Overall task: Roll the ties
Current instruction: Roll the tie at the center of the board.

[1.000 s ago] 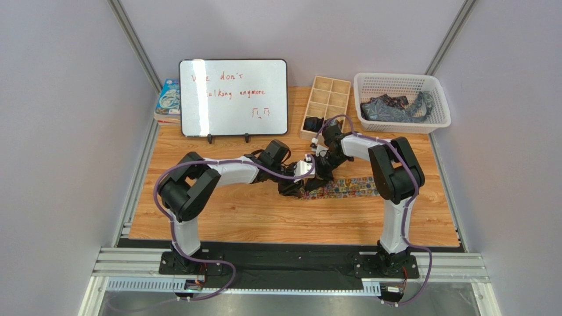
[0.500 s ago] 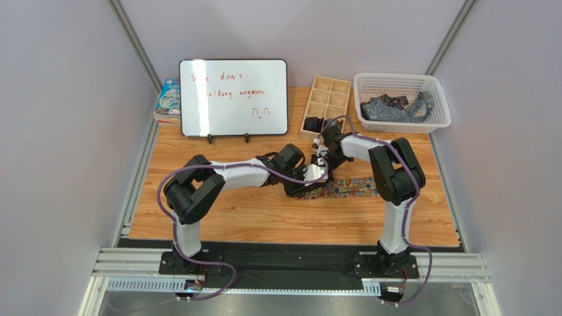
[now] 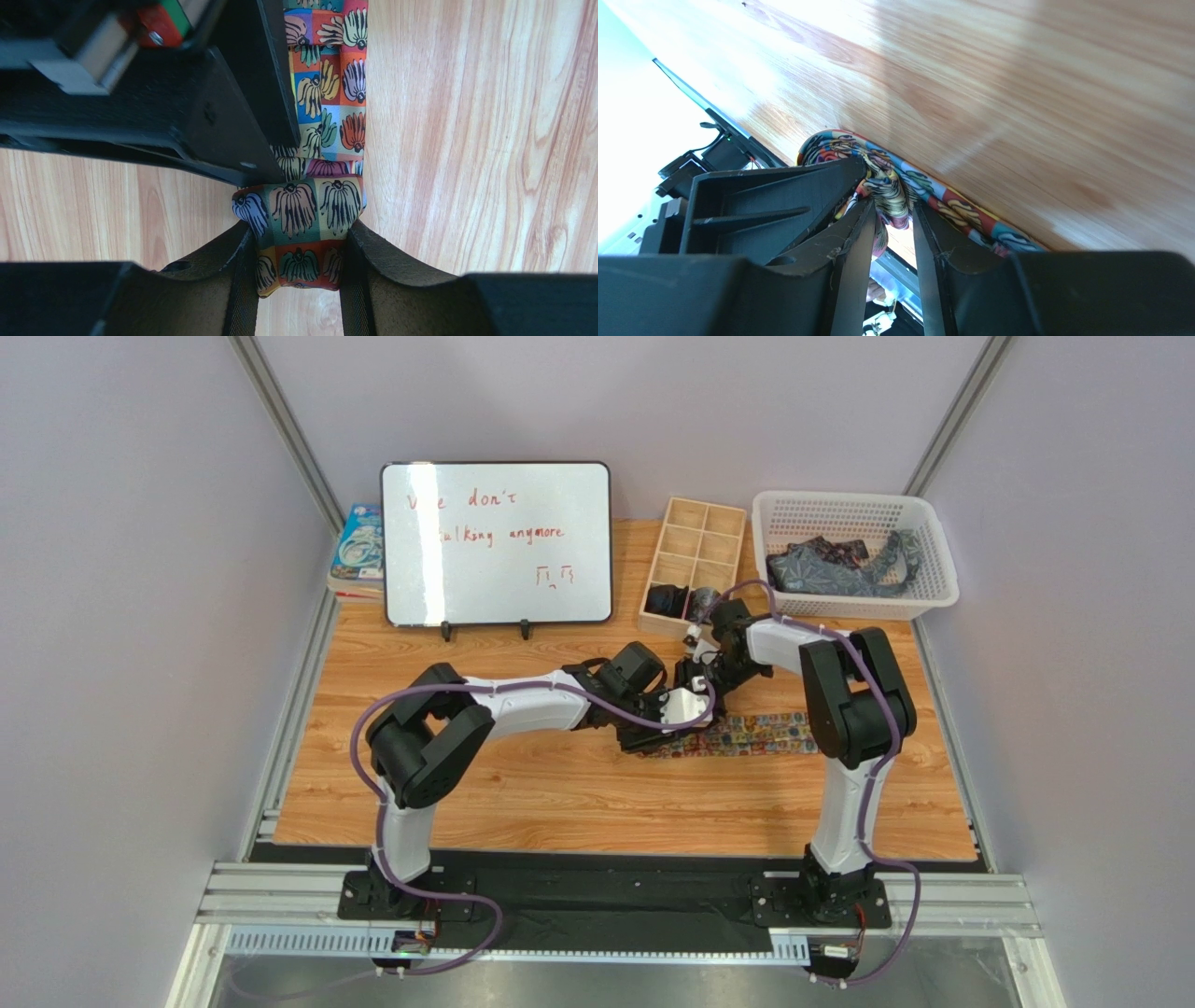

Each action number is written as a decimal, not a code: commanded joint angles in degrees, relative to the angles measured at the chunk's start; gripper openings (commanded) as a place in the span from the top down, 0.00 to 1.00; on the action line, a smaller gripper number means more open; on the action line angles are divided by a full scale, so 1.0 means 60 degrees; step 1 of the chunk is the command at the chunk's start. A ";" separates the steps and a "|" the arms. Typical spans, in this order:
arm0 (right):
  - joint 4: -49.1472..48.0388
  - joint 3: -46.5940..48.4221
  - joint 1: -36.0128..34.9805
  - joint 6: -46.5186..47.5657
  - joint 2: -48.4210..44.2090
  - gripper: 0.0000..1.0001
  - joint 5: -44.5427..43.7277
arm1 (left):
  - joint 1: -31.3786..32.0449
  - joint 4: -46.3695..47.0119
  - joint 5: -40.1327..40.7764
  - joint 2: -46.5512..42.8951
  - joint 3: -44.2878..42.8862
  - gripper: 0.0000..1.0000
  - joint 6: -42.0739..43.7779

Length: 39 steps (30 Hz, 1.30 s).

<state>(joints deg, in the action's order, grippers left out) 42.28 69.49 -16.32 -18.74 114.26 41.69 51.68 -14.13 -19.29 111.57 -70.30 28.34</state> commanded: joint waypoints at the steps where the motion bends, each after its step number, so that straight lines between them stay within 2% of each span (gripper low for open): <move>1: 0.0423 0.0313 0.0390 0.0647 -0.0717 0.65 0.0375 | 0.0234 -0.1687 -0.0081 0.1136 0.0306 0.83 0.0096; 17: 0.0863 -0.0434 0.0801 0.0794 -0.1772 0.63 0.1371 | 0.0234 -0.2054 -0.0081 0.1415 -0.0089 0.84 0.0243; 23: 0.0207 -0.0435 0.0494 0.0400 -0.1334 0.59 0.1167 | 0.0249 -0.2098 -0.0066 0.1415 -0.0119 0.83 0.0258; 28: -0.0206 -0.0303 0.0229 0.0472 -0.0718 0.59 0.0699 | 0.0234 -0.2156 -0.0154 0.1342 -0.0119 0.83 0.0345; 31: -0.0498 -0.0274 0.0171 0.0472 -0.0528 0.63 0.0450 | 0.0234 -0.2186 -0.0257 0.1254 -0.0104 0.82 0.0360; 34: -0.0485 -0.0274 0.0141 0.0575 -0.0396 0.81 0.0332 | 0.0220 -0.2230 -0.0374 0.1122 -0.0060 0.80 0.0404; 35: -0.0499 -0.0303 0.0141 0.0662 -0.0395 0.93 0.0259 | 0.0162 -0.2215 -0.0447 0.1035 -0.0060 0.78 0.0477; 36: -0.0485 -0.0332 0.0141 0.0692 -0.0424 0.97 0.0186 | 0.0146 -0.2259 -0.0549 0.0962 -0.0060 0.77 0.0463; 39: -0.0455 -0.0464 0.0156 0.0824 -0.0396 1.00 -0.0093 | -0.0058 -0.2346 -0.0914 0.0640 -0.0060 0.66 0.0492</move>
<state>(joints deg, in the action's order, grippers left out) 43.27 66.87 -14.81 -15.62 110.56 47.00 51.94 -17.02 -21.06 113.86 -74.17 31.00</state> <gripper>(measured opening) 0.018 0.443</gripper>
